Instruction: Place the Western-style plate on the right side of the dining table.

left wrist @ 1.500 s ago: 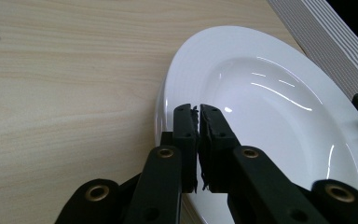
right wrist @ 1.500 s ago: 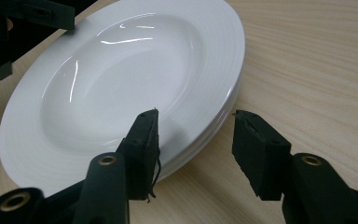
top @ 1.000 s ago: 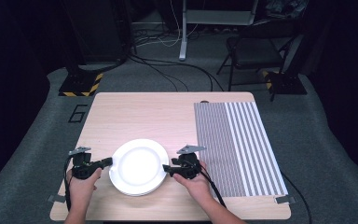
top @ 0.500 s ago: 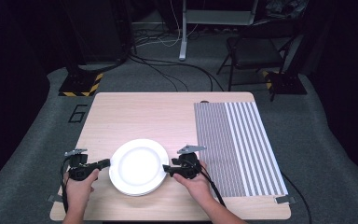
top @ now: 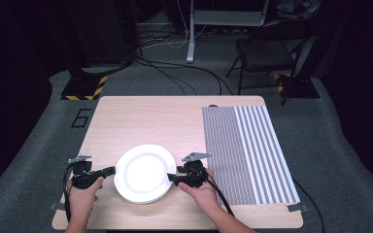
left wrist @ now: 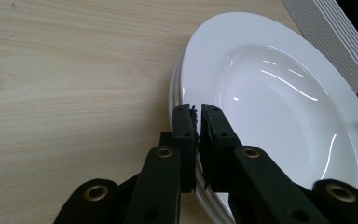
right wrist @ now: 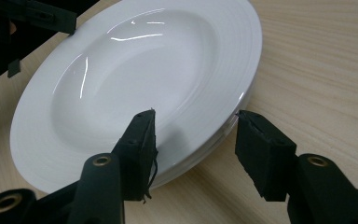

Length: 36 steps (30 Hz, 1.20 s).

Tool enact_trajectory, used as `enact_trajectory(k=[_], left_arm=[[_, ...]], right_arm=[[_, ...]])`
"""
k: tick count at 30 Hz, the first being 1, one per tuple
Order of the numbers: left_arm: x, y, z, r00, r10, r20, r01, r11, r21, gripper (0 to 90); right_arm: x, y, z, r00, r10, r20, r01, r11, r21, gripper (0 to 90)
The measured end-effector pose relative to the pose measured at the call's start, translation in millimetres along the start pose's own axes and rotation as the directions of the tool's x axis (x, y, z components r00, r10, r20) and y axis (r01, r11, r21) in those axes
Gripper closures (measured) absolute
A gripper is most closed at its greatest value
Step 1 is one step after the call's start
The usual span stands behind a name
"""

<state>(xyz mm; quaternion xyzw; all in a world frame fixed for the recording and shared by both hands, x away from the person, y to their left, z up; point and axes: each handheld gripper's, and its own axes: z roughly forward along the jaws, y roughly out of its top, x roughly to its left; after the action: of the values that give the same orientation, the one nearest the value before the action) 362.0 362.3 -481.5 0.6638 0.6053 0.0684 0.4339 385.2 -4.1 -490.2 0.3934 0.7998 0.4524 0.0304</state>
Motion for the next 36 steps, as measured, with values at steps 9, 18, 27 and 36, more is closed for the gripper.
enact_trajectory(k=[9,18,27,36], left_arm=[[1.0,-2.0,-0.3,0.9999,-0.007,0.013,0.007,0.9999,0.008,83.5],[1.7,-3.0,0.6,0.9994,-0.022,0.027,0.022,0.9997,0.012,82.4],[-5.1,-3.9,4.1,0.9994,-0.023,0.026,0.023,0.9996,0.016,80.6],[-12.5,-3.7,7.4,0.9999,-0.007,0.014,0.006,0.9996,0.028,76.7]], right_arm=[[3.5,-1.5,1.5,0.9996,0.02,-0.019,-0.019,1.0,0.019,46.4],[3.8,-1.4,1.0,0.9992,0.035,-0.022,-0.034,0.999,0.016,47.0],[-1.4,3.9,-6.7,0.9984,0.051,-0.026,-0.051,0.999,-0.001,49.4],[-4.0,5.8,-10.6,0.9977,0.064,-0.022,-0.064,0.998,-0.013,51.4]])
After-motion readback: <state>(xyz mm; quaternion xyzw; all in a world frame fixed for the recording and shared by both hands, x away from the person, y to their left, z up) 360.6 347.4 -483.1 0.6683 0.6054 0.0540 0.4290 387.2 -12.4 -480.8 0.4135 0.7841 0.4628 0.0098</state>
